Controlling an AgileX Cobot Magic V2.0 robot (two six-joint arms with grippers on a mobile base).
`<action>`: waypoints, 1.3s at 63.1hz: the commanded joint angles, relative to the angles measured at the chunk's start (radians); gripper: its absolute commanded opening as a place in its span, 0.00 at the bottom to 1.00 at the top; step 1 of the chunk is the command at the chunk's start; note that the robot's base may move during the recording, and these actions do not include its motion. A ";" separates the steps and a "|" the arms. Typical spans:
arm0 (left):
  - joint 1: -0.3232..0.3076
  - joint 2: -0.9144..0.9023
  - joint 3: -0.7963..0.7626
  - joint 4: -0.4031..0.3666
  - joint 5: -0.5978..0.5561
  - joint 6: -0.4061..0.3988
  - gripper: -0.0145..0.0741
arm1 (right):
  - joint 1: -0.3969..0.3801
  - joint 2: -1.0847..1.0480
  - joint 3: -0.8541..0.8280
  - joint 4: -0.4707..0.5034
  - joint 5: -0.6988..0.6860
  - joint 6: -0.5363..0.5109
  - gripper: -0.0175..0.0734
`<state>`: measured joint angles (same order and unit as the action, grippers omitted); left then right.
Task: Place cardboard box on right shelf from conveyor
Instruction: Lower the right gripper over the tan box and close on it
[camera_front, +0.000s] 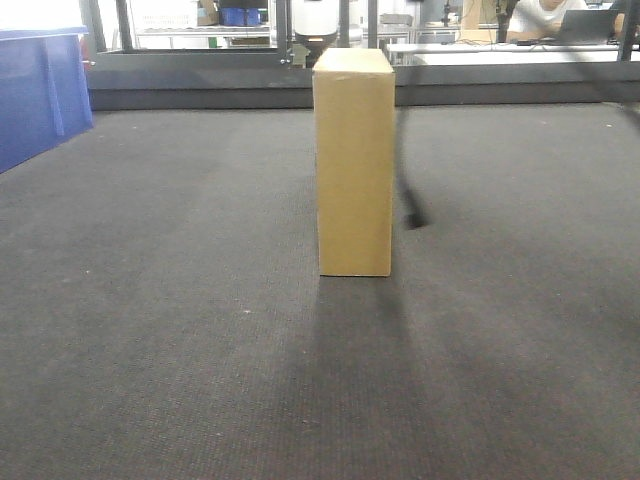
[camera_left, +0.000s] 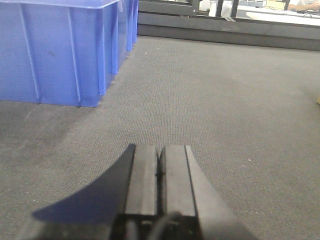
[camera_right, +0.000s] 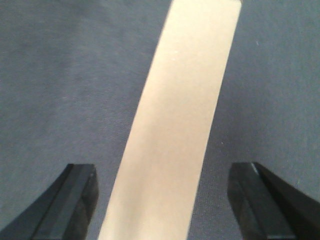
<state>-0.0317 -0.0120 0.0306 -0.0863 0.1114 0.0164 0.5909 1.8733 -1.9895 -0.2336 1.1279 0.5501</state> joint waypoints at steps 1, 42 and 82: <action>0.001 -0.012 -0.003 -0.005 -0.084 -0.005 0.03 | 0.007 -0.007 -0.092 -0.079 0.008 0.075 0.88; 0.001 -0.012 -0.003 -0.005 -0.084 -0.005 0.03 | 0.011 0.098 -0.121 -0.114 -0.036 0.183 0.88; 0.001 -0.012 -0.003 -0.005 -0.084 -0.005 0.03 | -0.006 0.167 -0.109 -0.114 -0.009 0.182 0.45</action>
<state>-0.0317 -0.0120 0.0306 -0.0863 0.1114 0.0164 0.5968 2.0976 -2.0752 -0.3142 1.1492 0.7339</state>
